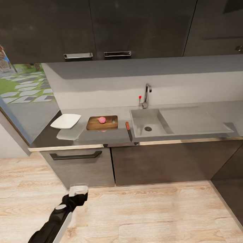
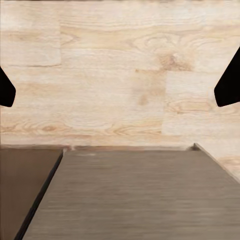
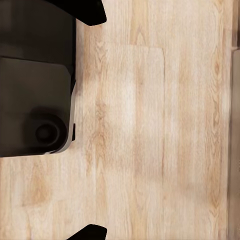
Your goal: In the kitchen, take the Vidalia onion out of the sink, dice it on the chopping board with the paring knife, put the diced onion into the bowl on the countertop, then place both the paring knife and the chopping board into the sink.
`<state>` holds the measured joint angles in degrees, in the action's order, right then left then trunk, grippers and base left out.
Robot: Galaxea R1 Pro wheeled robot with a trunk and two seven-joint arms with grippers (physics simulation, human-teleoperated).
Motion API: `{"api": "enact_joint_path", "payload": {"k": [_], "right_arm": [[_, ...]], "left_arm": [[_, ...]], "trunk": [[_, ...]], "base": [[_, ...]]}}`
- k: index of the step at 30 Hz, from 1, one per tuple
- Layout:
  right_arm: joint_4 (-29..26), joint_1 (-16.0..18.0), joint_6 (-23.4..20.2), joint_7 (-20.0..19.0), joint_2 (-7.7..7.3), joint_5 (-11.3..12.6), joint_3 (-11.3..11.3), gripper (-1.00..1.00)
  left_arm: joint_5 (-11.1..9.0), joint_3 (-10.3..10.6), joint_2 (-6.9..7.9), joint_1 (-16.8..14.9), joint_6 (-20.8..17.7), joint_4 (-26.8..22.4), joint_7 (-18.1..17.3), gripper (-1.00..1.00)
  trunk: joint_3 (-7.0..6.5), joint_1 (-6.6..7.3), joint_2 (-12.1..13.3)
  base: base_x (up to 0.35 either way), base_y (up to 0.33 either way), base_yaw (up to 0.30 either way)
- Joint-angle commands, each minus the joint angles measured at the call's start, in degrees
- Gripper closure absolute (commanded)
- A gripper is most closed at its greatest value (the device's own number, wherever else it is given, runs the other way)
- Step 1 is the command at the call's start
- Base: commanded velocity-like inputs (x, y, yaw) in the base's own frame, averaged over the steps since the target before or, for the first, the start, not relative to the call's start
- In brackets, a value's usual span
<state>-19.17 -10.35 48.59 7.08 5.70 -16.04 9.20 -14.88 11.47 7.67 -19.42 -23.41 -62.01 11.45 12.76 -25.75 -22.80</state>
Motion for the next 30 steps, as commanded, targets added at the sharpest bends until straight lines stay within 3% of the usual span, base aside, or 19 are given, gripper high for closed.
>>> {"api": "enact_joint_path", "payload": {"k": [1,4,7,10,11,13,19,21,24,30], "right_arm": [[-0.1,0.0,0.0,0.4,0.03,-0.6,0.2,-1.0],[-0.9,0.0,0.0,0.5,0.02,-0.6,0.2,-1.0],[-2.5,0.0,-0.1,0.6,0.02,-0.7,0.2,-1.0],[-4.7,0.0,-0.2,0.7,0.02,-0.7,0.2,-1.0],[-7.6,0.0,-0.5,0.9,0.03,-0.7,0.2,-1.0],[-9.5,0.0,-0.7,1.0,0.08,-0.7,0.2,-1.0],[-13.1,0.0,-2.2,1.8,0.18,-0.5,0.3,-1.0],[-13.0,0.0,-2.3,2.0,0.13,-0.5,0.3,-1.0],[-12.9,0.0,-2.4,2.2,0.06,-0.5,0.3,-1.0],[-12.2,0.0,-2.4,2.1,0.02,-0.6,0.2,-1.0]], "left_arm": [[-0.6,0.5,-0.19,0.0,3.6,3.7,0.5,-1.0],[-0.6,1.7,-1.28,0.1,12.1,13.6,0.5,-1.0],[-0.6,2.6,-2.35,0.1,17.0,22.4,0.3,-1.0],[-0.6,2.9,-2.91,0.1,19.2,27.9,0.1,-1.0],[-0.6,3.0,-3.31,0.1,22.1,31.7,0.1,-1.0],[-0.6,3.0,-3.71,0.1,24.4,34.3,0.1,-1.0],[-0.5,3.0,-6.52,0.1,41.4,47.0,0.1,-1.0],[-0.5,3.0,-7.35,0.1,44.6,50.5,0.1,-1.0],[-0.4,3.0,-8.04,0.2,47.1,53.4,0.1,-1.0],[-0.4,3.0,-8.32,0.2,48.1,54.9,0.1,-1.0]], "trunk": [[0.09,-0.03,-0.1],[0.09,-0.03,-0.1],[0.09,-0.03,-0.1],[0.09,-0.03,-0.1],[0.09,-0.03,-0.1],[0.09,-0.03,-0.1],[0.09,-0.03,-0.1],[0.09,-0.03,-0.1],[0.09,-0.03,-0.1],[0.09,-0.03,-0.1]], "base": [[0.0,0.0,0.0],[0.0,0.0,0.0],[0.0,0.0,0.0],[0.0,0.0,0.0],[0.0,0.0,0.0],[0.0,0.0,0.0],[0.0,0.0,0.0],[0.0,0.0,0.0],[0.0,0.0,0.0],[0.0,0.0,0.0]]}}
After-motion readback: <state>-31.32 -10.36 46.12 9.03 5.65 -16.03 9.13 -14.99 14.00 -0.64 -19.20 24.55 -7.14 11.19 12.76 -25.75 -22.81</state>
